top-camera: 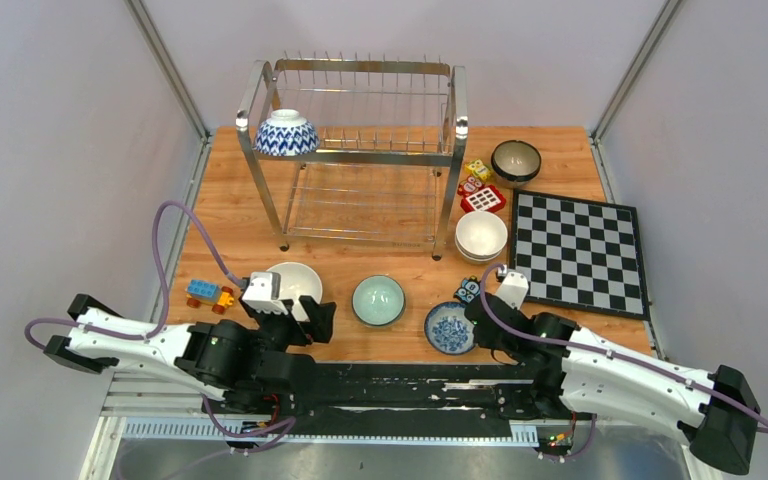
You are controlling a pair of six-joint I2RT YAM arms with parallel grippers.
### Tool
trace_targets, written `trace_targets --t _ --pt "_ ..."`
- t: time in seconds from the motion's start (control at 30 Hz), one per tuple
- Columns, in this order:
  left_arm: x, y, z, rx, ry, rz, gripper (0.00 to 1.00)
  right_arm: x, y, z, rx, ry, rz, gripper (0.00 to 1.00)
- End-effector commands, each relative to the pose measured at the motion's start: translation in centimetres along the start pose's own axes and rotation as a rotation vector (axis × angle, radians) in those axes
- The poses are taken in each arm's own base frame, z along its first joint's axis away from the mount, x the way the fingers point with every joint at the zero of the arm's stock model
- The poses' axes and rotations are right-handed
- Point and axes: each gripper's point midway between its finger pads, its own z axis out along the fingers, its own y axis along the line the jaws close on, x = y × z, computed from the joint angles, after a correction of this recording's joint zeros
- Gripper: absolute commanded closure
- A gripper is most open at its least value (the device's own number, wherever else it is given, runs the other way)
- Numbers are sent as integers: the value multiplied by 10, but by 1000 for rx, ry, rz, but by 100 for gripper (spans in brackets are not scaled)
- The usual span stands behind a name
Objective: Unload the bowls from the dish rack
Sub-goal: Place the bowl at the center of the board.
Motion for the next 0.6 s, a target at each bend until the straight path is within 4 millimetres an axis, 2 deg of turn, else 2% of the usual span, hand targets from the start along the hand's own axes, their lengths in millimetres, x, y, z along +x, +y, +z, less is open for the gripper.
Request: trace_targets --t 0.0,0.17,0.27,0.33,0.43,0.57 --pt "-7 -2 1 14 -41 -37 0 7 -9 6 29 13 19 97" --pt "-9 -3 1 13 -47 -24 0 7 -9 6 26 17 8 94" --pt "-15 -3 1 13 -61 -14 0 7 -5 4 11 25 -5 81" --pt "-22 -4 0 14 -81 -1 0 6 -2 2 -4 30 -12 66" --pt "-45 -8 -1 4 -143 47 0 -1 7 -5 -42 21 -26 50" --pt "-93 -7 -1 -76 -207 168 0 -19 21 -22 -98 -12 -50 35"
